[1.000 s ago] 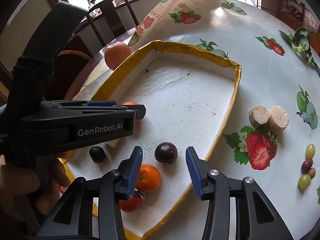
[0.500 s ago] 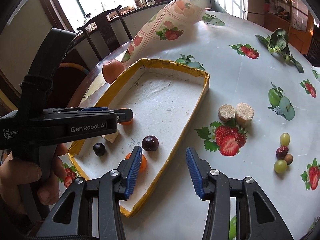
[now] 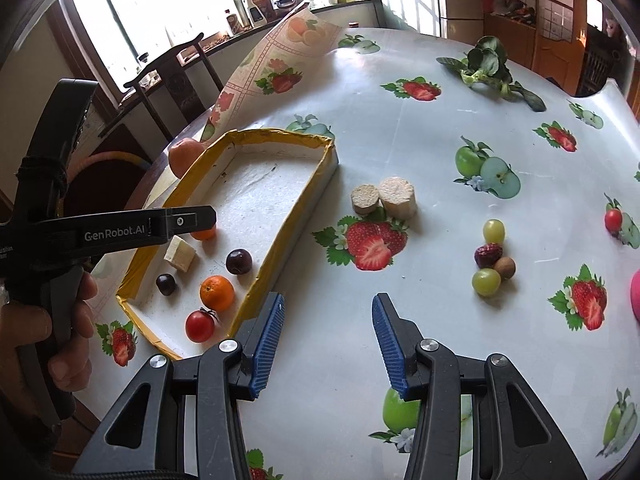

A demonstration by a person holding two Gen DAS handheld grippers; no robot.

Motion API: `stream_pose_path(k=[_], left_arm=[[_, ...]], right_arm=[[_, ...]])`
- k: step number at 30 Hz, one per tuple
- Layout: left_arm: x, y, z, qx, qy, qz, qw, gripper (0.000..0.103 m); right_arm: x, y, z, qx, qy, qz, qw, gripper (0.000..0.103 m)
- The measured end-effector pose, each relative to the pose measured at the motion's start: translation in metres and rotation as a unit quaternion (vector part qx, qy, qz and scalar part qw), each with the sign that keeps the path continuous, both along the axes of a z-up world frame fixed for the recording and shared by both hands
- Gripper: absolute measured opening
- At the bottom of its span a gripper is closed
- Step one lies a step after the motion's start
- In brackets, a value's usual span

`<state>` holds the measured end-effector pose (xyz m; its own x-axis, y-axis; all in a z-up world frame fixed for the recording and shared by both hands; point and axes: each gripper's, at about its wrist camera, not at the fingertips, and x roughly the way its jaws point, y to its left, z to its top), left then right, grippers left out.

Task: Organize fruits
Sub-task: 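Move both tools back toward the rice cakes and grapes, then grasp the round rice cake with the left tool while the right tool grasps a green grape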

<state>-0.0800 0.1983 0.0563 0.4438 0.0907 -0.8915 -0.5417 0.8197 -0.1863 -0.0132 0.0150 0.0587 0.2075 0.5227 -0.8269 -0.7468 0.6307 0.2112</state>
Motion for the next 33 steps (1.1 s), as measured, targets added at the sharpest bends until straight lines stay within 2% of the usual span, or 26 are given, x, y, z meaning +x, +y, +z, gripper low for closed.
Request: stream_pose_path(k=[20, 33], left_arm=[[0.047, -0.063, -0.005, -0.016, 0.001, -0.058, 0.9982, 0.050], [0.097, -0.066, -0.033, -0.041, 0.015, -0.063, 0.9971, 0.050]], right_arm=[[0.045, -0.079, -0.015, -0.004, 0.010, -0.088, 0.996, 0.047], [0.093, -0.053, -0.057, -0.019, 0.037, -0.102, 0.994, 0.047]])
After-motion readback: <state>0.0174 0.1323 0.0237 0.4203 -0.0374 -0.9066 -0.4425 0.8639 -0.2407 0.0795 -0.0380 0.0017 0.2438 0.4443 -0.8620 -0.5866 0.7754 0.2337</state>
